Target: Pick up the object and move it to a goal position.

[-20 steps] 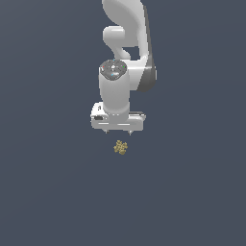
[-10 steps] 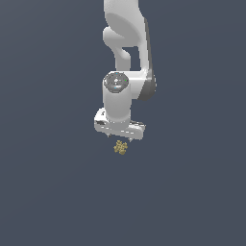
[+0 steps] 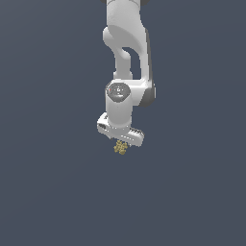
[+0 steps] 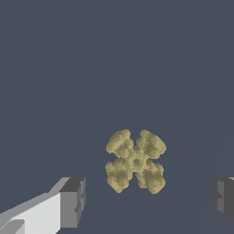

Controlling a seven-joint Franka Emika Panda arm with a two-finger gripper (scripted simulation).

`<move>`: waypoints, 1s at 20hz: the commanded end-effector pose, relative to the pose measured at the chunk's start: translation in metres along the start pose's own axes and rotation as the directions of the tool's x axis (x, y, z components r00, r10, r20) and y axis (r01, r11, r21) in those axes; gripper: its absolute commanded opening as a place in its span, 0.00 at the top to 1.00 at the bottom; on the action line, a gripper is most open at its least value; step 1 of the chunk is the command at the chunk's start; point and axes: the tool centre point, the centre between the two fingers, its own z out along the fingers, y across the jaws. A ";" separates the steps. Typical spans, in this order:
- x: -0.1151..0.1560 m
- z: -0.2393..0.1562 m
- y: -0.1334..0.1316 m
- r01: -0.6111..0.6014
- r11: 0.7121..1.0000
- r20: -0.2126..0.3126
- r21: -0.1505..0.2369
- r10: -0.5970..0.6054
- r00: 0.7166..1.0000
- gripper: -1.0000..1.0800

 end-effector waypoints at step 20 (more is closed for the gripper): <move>-0.001 0.054 0.000 -0.031 1.000 -0.002 -0.001 0.031 1.000 0.04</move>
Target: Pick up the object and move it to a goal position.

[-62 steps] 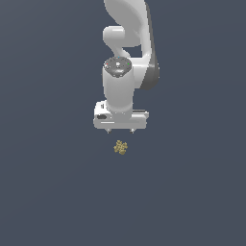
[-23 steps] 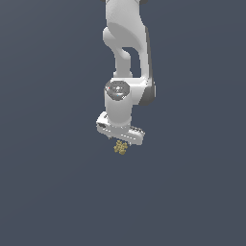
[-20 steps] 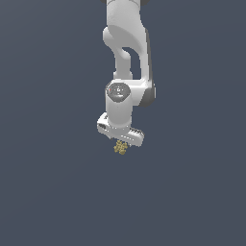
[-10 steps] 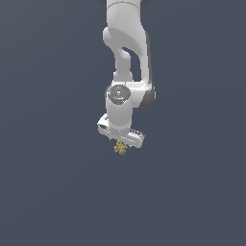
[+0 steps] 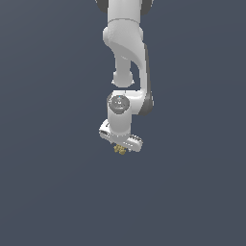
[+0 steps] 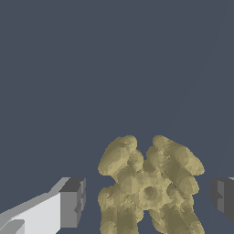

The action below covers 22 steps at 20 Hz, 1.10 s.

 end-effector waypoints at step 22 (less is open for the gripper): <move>0.009 -0.023 -0.022 0.001 1.000 -0.051 0.026 0.000 0.999 1.00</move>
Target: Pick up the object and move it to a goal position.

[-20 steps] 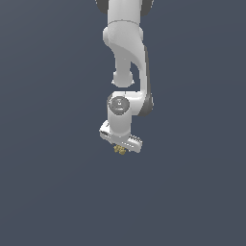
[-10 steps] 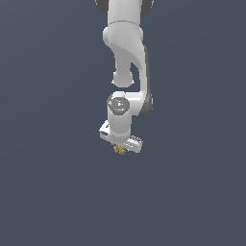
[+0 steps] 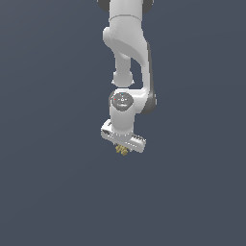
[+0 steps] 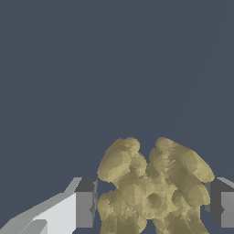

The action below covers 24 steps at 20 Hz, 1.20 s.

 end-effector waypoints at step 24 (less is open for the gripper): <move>0.002 -0.344 -0.184 0.076 0.968 -0.509 0.239 0.059 0.859 1.00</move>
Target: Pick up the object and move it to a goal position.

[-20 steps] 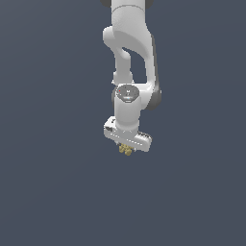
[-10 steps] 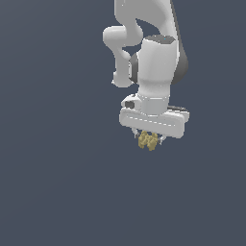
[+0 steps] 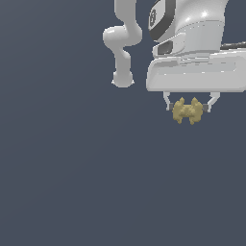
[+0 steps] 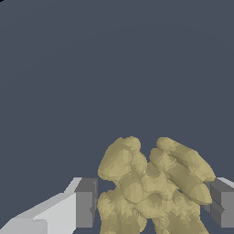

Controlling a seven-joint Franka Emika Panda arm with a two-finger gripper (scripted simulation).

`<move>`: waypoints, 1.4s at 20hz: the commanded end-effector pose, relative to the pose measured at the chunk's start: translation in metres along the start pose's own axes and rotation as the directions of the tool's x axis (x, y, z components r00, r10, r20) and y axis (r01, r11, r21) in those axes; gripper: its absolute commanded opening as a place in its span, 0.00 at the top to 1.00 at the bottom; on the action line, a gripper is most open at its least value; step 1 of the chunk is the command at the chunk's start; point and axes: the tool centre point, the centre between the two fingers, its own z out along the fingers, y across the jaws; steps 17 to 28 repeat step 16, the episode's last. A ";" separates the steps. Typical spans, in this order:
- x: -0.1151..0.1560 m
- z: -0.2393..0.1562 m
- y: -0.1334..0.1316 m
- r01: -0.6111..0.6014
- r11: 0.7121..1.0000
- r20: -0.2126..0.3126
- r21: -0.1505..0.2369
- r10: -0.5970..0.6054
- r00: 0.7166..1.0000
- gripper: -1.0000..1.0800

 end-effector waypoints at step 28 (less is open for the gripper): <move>0.019 -0.088 -0.060 0.012 0.998 -0.154 0.060 -0.002 0.988 1.00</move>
